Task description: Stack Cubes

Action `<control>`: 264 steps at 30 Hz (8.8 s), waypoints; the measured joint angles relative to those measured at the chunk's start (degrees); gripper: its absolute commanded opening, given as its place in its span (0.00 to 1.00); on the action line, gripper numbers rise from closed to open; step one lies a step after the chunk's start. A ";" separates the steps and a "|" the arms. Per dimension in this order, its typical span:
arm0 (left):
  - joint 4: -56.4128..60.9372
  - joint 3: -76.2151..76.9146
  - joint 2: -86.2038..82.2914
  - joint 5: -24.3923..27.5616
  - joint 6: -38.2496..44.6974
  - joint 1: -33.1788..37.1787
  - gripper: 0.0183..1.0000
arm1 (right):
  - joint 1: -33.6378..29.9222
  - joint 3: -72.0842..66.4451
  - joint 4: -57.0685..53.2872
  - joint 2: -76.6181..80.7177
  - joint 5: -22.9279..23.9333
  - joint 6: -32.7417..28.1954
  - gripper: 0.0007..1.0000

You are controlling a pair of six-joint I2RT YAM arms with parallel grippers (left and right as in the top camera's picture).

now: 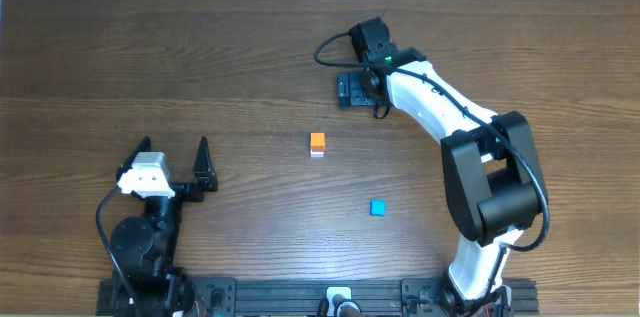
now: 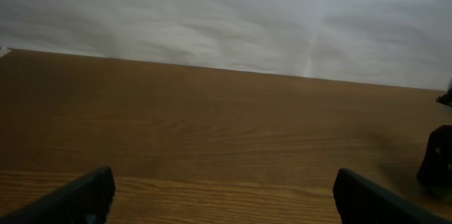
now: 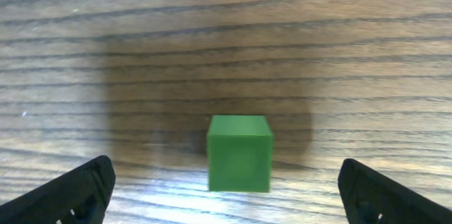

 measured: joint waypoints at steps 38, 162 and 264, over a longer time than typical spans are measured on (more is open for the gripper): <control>0.00 0.00 0.00 0.00 0.00 0.00 1.00 | -0.28 0.00 1.09 1.42 1.64 0.63 0.73; 0.00 0.00 0.00 0.00 0.00 0.00 1.00 | 25.16 8.96 -23.78 -6.69 4.79 23.17 0.01; 0.00 0.00 0.00 0.00 0.00 0.00 1.00 | 27.28 -43.52 -3.96 -40.76 5.88 33.83 0.77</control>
